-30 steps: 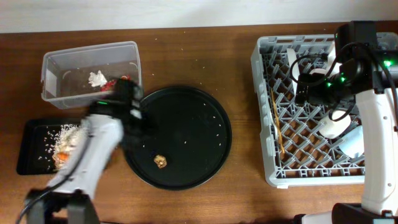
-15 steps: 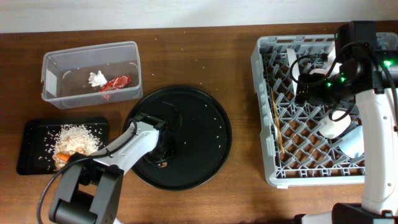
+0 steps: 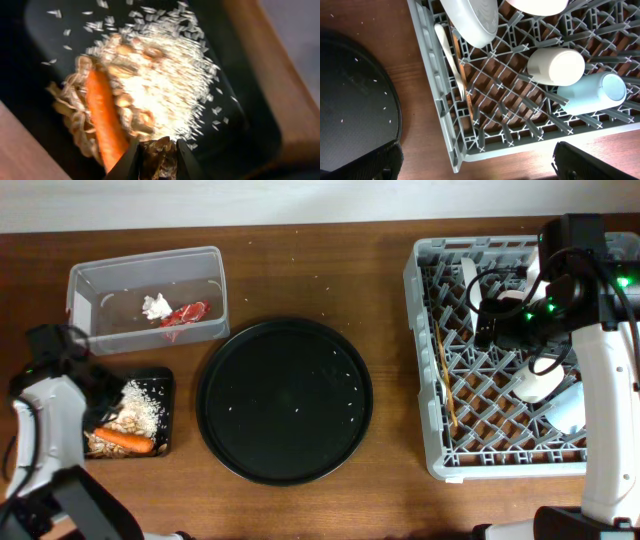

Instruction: Sort waste into correct bins and load items into the dishwasher rack

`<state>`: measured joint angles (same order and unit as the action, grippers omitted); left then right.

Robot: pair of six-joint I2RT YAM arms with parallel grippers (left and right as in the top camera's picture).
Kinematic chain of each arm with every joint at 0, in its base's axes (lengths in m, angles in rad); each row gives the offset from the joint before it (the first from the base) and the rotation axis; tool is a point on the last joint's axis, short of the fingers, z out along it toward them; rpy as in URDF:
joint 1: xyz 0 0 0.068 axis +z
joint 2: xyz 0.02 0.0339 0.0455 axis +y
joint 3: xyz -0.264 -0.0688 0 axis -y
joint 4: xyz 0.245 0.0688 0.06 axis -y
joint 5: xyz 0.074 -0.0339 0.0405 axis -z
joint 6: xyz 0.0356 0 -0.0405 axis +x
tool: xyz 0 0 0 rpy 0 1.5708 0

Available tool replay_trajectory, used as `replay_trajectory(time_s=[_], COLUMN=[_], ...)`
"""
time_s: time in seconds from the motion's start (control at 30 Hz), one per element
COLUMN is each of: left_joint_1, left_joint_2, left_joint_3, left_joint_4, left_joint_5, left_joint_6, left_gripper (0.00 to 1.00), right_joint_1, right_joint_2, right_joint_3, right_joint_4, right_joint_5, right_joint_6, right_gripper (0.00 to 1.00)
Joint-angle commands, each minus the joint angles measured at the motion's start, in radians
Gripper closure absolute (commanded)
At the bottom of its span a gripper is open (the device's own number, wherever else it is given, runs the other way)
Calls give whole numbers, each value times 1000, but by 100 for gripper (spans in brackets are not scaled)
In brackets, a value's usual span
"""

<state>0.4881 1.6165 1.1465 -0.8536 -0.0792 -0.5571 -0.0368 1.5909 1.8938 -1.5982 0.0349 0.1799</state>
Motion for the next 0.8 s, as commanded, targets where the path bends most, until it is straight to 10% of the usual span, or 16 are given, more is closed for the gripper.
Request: replay_trajectory(time_s=[0.0,0.17,0.33,0.5,0.6,0.77], left_joint_1=[96,104,12,-498,-500,-500], left_joint_2=[108,150,35,-1,-8,-450], left_joint_3=[2,2,180,180,175,-135], left_joint_4=[-3,-27,-224,-383,-610,-340], left_joint_5=[-16,13,188,196,184,187], left_joint_6=[13,13,89,422,454,386], left_gripper=[80,33,26,5,6,1], right_joint_1=[-4,-4,-4,31,30,30], right_joint_2=[5,5,5,87,45,-435], right_joint_3=[0,0,0,-24,-248,-802], right_joint_4=[-3,-3,5,-4,82,435], right_joint_5=[-5,-5,-6,-259,-218,-203], right_joint_6=[0,0,0,-177,-159,-82], right_gripper=[1,1,1,1,1,1])
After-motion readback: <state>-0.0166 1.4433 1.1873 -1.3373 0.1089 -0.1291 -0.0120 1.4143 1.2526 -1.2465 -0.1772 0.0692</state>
